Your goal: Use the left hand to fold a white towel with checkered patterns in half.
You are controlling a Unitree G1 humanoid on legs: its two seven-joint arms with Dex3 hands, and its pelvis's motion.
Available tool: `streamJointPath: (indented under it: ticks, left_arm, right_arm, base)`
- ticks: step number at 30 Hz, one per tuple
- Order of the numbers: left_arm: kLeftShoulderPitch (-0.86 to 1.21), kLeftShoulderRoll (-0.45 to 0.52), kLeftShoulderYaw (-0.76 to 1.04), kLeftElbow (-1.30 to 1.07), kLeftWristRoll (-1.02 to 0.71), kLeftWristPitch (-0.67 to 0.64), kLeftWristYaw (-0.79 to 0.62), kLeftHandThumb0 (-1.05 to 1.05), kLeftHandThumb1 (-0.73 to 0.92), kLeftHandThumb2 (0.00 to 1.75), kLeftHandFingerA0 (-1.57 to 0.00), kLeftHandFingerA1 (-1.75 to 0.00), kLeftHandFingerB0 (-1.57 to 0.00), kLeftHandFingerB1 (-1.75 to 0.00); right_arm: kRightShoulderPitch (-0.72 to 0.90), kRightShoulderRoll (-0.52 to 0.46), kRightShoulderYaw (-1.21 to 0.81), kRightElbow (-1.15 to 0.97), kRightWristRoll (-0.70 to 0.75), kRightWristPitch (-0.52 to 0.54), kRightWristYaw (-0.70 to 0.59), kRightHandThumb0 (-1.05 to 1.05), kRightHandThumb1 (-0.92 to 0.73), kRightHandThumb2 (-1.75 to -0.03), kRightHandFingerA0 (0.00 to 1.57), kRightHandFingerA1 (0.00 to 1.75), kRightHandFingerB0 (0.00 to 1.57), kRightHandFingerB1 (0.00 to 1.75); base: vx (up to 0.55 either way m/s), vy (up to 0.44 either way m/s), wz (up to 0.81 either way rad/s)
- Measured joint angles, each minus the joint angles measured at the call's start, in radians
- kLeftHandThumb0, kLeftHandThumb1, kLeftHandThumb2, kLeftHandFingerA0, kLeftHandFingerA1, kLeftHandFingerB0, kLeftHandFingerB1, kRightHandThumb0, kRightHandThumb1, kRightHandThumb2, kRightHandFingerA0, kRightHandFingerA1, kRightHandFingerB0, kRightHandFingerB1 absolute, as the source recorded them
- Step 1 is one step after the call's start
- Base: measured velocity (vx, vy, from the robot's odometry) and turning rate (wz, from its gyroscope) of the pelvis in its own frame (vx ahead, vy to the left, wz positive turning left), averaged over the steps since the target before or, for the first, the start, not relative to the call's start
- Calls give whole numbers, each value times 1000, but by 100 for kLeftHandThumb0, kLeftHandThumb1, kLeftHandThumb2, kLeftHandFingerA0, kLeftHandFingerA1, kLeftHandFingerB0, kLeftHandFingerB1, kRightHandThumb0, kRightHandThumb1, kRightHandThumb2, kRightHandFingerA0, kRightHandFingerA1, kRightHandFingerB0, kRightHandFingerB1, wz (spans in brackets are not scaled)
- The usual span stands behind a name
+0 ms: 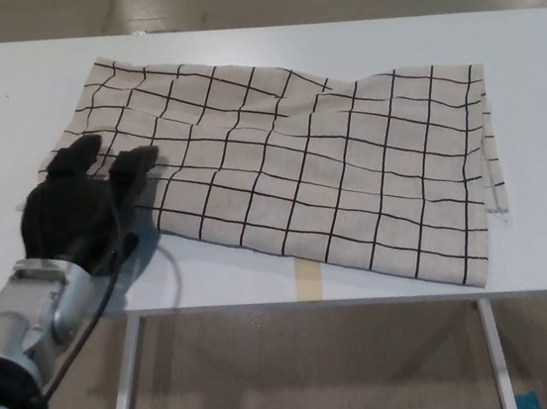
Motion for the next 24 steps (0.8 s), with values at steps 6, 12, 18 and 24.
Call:
streamJointPath:
  ticks: [6,12,18,24]
  left_arm:
    - [-41,-51,-60,80,16,0,99,-34,51,69,-5,-20,-4,-28]
    - [-79,-82,-102,130,27,18,123,-35,49,69,-4,-14,-4,-24]
    - [-123,-105,-142,164,36,60,120,-41,48,70,-2,-14,-2,-25]
    - [-164,-118,-178,188,44,97,98,-47,52,66,-7,-23,-5,-27]
  right_arm:
    - [-6,-1,-5,4,-1,-9,-4,-30,-67,-60,71,66,76,52]
    - [0,-1,-8,10,1,-24,-4,-30,-67,-61,70,66,76,53]
    - [23,0,-11,-14,2,-24,-4,-29,-68,-60,70,67,77,53]
    - [33,3,-13,-43,3,-14,-4,-28,-67,-60,71,66,76,53]
  base:
    - [0,0,0]
    - [0,0,0]
    - [0,0,0]
    - [0,0,0]
